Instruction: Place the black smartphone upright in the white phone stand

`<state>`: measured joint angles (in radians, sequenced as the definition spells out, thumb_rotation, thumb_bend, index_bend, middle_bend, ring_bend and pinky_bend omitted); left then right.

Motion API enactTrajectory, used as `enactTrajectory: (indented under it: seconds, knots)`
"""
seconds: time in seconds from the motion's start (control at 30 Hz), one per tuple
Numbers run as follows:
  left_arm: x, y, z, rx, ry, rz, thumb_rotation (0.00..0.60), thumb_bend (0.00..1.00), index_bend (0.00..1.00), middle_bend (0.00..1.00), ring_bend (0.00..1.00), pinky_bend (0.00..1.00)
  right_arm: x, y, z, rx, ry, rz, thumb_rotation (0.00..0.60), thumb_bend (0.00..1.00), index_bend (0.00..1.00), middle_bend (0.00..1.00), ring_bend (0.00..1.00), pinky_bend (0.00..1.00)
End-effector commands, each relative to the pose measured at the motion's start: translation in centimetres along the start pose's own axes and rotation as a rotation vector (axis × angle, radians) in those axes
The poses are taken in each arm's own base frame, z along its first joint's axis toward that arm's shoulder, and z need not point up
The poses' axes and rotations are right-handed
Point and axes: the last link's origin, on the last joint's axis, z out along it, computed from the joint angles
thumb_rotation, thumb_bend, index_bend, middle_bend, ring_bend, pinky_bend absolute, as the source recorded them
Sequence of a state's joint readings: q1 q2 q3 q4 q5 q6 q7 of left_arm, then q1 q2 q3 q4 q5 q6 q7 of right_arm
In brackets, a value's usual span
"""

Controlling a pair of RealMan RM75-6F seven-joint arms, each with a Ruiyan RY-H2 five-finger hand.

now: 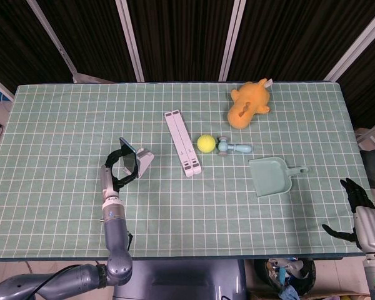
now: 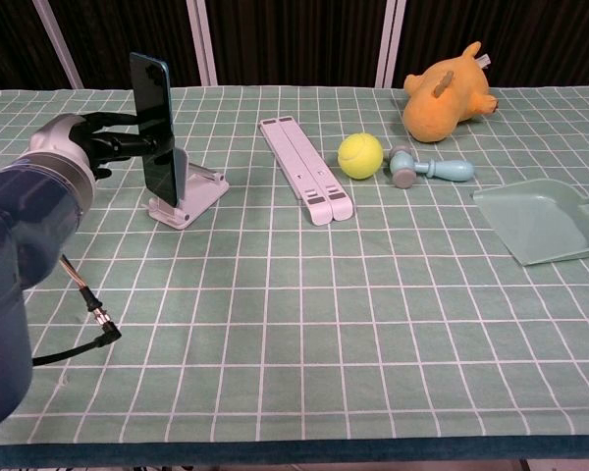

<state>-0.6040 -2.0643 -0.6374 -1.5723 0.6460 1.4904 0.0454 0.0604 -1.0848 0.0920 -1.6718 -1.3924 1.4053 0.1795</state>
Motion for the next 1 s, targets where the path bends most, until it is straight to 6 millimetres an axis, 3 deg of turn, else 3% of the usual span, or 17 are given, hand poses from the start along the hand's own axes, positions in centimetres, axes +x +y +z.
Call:
enactTrajectory:
  seconds: [0.03,1.0]
  knots:
    - [-0.4,-0.3,0.1,0.008,-0.002,-0.001,0.600,0.40,0.47,0.55,0.13,0.06,0.0,0.0,0.0,-0.001,0.000,0.001,0.600,0.10,0.00,0.00,0.00,0.20]
    - [-0.5,-1.3,0.9,0.000,0.009,0.007,0.600,0.40,0.47,0.55,0.13,0.06,0.0,0.0,0.0,-0.004,-0.006,0.007,0.600,0.10,0.00,0.00,0.00,0.20]
